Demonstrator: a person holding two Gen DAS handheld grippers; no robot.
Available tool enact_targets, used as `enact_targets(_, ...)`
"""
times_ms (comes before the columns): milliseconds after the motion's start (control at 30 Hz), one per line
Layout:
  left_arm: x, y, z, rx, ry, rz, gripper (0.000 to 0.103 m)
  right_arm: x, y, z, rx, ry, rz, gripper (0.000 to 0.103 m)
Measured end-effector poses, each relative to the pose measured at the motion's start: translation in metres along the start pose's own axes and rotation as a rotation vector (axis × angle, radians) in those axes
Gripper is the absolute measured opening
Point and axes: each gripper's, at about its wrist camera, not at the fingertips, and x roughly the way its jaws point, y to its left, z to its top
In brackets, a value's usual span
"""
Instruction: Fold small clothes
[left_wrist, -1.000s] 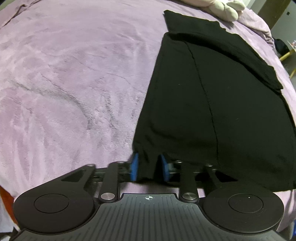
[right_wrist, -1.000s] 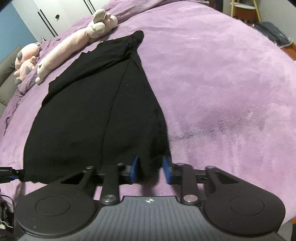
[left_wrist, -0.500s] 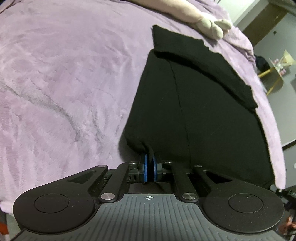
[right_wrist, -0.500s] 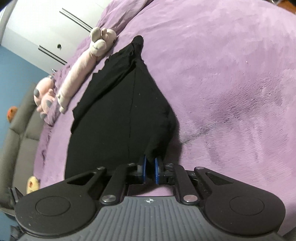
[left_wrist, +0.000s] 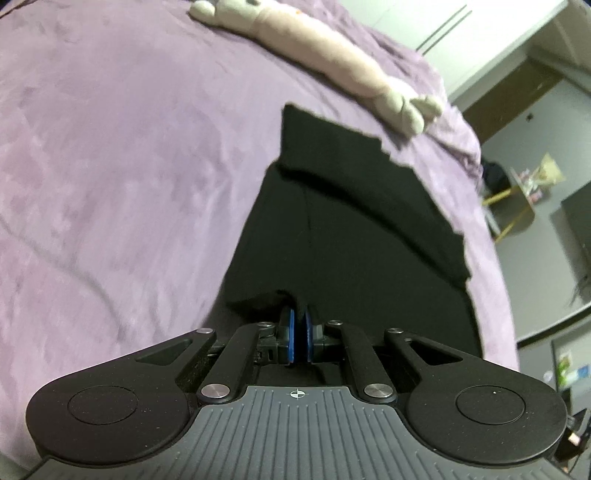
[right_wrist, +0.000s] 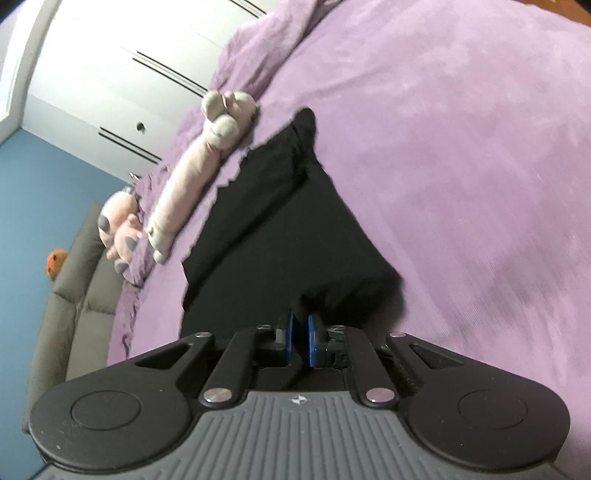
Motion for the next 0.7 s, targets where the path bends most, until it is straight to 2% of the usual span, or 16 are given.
enact_targets(167,0.002,-0.013,0.030,0.019,-0.058,-0.031,0.007,0.018,0.022,0.030,-0.028,-0.049,0.027,0.007)
enact_targets(300,0.015,-0.020,0.053,0.032,-0.087,-0.012,0.007,0.041,0.036,0.056,-0.052,-0.077,0.021,0.007)
enact_targets(467,0.048,-0.026,0.081,0.025,-0.104,0.023,0.007,0.077,0.042,0.082,-0.067,-0.104,-0.047,0.007)
enact_targets(700,0.107,-0.020,0.104,-0.010,-0.079,0.087,0.007,0.130,0.042,0.109,-0.081,-0.106,-0.136,0.007)
